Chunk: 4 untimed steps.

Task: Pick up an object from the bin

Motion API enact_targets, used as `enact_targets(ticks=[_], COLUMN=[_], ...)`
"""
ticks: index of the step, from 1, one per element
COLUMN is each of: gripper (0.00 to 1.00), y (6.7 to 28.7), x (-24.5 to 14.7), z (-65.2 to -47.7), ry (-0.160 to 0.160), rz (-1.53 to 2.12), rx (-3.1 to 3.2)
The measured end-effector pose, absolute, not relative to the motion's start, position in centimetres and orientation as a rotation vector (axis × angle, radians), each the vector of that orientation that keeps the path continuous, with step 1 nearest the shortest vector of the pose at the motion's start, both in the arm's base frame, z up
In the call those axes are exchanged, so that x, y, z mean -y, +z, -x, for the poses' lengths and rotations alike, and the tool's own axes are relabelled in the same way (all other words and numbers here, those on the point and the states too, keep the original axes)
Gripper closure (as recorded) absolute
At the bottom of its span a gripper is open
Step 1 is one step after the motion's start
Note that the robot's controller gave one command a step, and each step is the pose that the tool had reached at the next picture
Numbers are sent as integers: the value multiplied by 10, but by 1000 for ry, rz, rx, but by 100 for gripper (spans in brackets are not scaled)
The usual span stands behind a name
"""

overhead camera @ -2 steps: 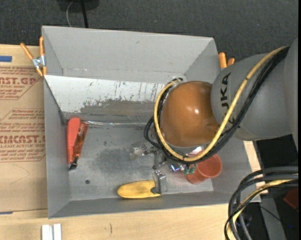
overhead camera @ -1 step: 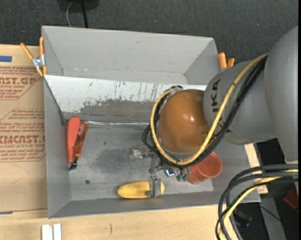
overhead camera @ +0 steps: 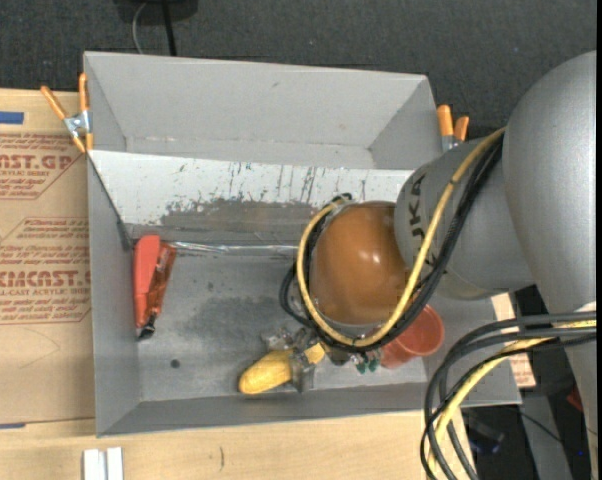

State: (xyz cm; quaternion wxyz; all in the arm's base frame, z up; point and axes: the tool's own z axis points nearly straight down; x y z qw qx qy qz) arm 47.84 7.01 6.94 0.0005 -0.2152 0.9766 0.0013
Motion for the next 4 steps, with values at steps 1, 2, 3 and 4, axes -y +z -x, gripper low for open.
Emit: enact_targets(ticks=[1, 2, 3, 4], gripper=[100, 100, 100, 100], y=[69, 181, 181, 342], x=[-70, -73, -73, -72], z=[-478, -492, -492, -502], ry=[4, 6, 7, 6], rz=[676, 627, 627, 623], rx=[-3067, -3076, -3076, -3070])
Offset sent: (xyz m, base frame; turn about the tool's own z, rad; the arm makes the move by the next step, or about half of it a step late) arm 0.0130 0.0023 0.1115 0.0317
